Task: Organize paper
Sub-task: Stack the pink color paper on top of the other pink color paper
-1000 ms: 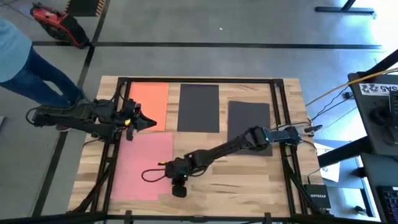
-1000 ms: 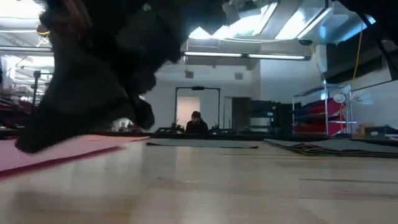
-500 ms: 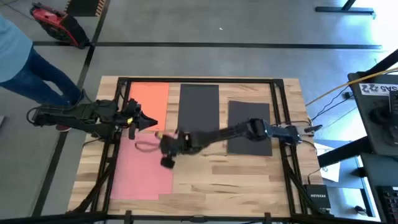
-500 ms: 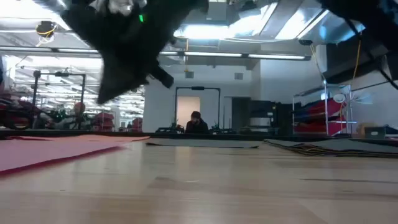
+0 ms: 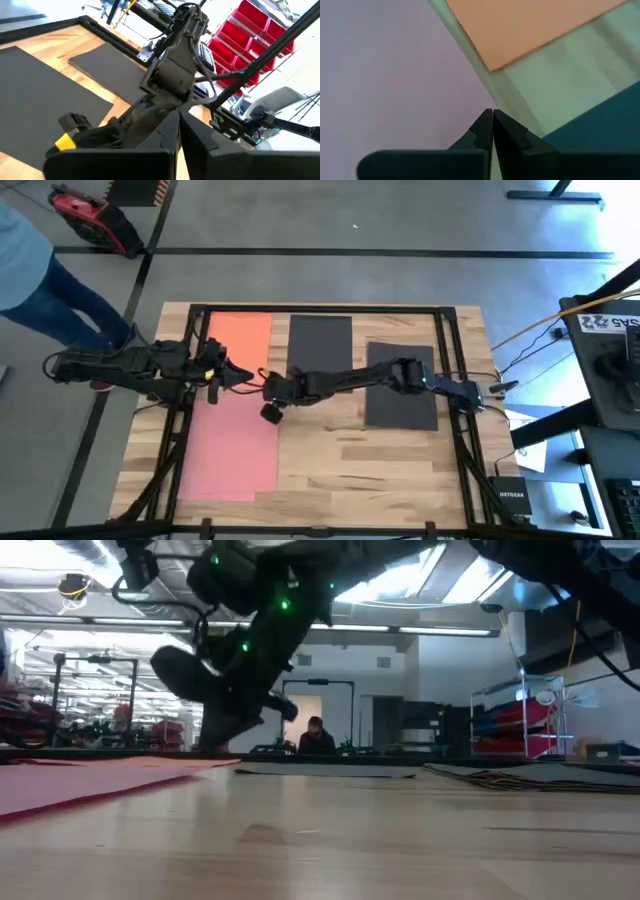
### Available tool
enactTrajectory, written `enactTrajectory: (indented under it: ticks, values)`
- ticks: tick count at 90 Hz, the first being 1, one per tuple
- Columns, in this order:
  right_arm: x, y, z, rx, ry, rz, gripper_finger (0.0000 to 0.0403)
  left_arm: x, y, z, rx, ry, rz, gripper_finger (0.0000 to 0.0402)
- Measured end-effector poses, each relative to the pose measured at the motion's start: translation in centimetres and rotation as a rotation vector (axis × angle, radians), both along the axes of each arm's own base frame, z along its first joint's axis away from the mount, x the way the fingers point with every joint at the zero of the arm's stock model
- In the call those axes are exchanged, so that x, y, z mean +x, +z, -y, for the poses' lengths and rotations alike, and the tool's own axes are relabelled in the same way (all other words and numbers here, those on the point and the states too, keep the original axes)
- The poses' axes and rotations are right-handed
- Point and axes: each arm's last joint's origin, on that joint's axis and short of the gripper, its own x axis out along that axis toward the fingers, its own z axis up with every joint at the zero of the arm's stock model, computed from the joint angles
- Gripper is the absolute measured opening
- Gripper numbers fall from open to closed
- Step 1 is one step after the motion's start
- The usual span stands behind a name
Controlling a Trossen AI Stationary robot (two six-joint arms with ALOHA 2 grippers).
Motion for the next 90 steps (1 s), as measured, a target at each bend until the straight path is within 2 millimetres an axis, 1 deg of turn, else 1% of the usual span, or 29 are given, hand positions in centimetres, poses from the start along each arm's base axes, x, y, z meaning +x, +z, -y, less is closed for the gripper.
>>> enactTrajectory:
  ticks: [16, 24, 45, 63, 74, 82, 90]
  values:
    - [-0.1, -1.5, -0.3, 0.101, 0.014, 0.023, 0.0000, 0.0, 0.0, 0.0, 0.000, 0.002, 0.000, 0.0000]
    - [-0.1, -1.8, -0.7, 0.154, 0.033, 0.044, 0.0000, 0.0, 0.0, 0.0, 0.001, 0.005, 0.000, 0.0000]
    - [0.0, -1.8, -2.0, 0.200, 0.084, 0.065, 0.0000, 0.0, 0.0, -0.1, 0.004, 0.021, 0.002, 0.0000]
    - [-0.1, -1.8, -2.8, 0.217, 0.111, 0.059, 0.0000, 0.0, 0.0, -0.1, -0.001, 0.023, 0.002, 0.0000]
    - [-0.2, -1.1, -3.2, 0.196, 0.137, 0.064, 0.0000, 0.0, 0.0, -0.1, -0.004, 0.026, 0.003, 0.0000]
    - [-0.5, 0.3, -3.5, 0.159, 0.193, 0.066, 0.0000, 0.0, 0.0, -0.1, -0.003, 0.026, 0.003, 0.0000]
    - [-1.1, 1.5, -4.2, 0.110, 0.273, 0.033, 0.0000, 0.0, 0.0, -0.1, -0.003, 0.027, 0.003, 0.0000]
